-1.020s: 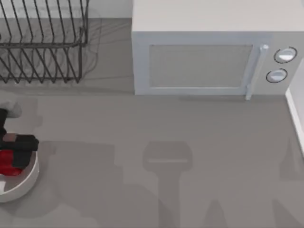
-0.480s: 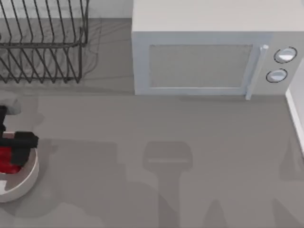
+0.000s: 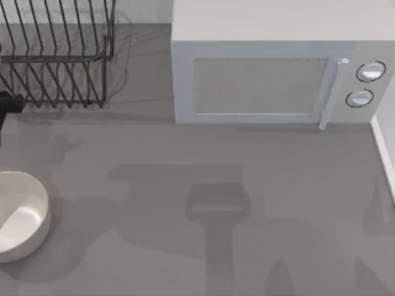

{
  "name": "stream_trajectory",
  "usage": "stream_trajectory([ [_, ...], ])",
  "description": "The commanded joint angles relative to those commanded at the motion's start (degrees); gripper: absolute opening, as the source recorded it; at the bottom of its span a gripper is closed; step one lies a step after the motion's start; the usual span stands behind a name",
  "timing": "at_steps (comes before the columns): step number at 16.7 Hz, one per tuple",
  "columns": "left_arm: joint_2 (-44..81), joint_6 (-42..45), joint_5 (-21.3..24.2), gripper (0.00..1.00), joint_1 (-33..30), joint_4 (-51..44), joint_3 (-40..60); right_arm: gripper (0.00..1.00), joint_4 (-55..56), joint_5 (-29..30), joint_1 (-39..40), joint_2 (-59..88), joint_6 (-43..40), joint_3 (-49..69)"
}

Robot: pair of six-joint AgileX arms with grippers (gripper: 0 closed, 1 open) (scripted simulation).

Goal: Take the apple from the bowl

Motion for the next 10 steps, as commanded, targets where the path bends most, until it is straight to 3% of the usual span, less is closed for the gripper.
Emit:
stream_trajectory([
  [5,-1.8,-0.3,0.0,0.00,-0.3,-20.3,19.4,1.00,0.0,0.0,0.0,0.0,0.0,0.0],
  [10,-2.9,-0.5,0.0,0.00,-0.4,-26.0,24.9,1.00,0.0,0.0,0.0,0.0,0.0,0.0],
])
